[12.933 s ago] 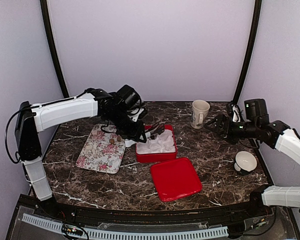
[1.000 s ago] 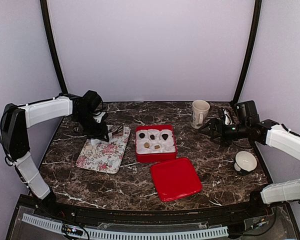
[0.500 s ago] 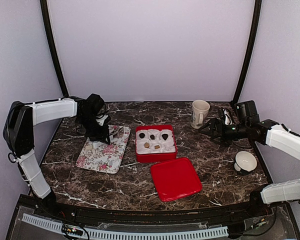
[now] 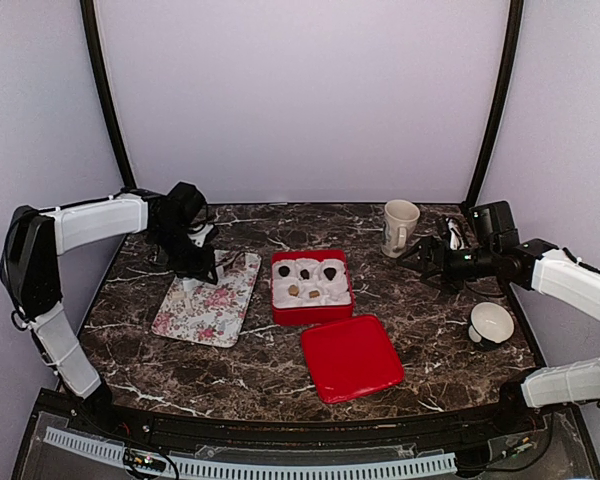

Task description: Pack the chocolate

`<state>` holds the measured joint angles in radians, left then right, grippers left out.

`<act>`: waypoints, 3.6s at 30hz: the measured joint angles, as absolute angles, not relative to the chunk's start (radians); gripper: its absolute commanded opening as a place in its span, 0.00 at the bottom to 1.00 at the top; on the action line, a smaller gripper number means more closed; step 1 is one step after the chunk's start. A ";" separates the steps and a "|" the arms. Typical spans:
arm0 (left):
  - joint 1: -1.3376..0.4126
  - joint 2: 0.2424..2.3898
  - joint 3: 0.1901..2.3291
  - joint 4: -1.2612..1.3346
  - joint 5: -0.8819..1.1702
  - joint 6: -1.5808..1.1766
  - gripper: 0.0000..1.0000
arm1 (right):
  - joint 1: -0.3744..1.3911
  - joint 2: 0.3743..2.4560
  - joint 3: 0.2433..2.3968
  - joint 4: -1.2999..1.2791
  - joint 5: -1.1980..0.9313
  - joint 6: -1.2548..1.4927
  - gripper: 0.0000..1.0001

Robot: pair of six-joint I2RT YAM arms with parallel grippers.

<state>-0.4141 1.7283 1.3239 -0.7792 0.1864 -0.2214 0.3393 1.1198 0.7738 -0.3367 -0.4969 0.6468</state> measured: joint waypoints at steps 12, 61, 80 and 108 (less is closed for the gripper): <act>-0.435 1.546 1.321 -0.774 0.190 -0.221 0.20 | 0.339 1.120 0.774 -0.336 -0.498 0.647 1.00; -0.844 1.888 1.505 -0.650 0.250 -0.214 0.32 | 0.339 1.055 0.760 -0.352 -0.493 0.664 1.00; -0.812 1.811 1.494 -0.672 0.248 -0.225 0.33 | 0.339 1.055 0.752 -0.349 -0.493 0.668 1.00; -0.153 1.439 1.194 -0.888 0.221 -0.281 0.34 | 0.339 1.096 0.751 -0.311 -0.520 0.670 1.00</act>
<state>-0.1532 1.4395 1.1942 -0.8879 0.2207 -0.2806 0.3393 1.0962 0.7513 -0.3111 -0.5201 0.6697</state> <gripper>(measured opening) 0.340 0.996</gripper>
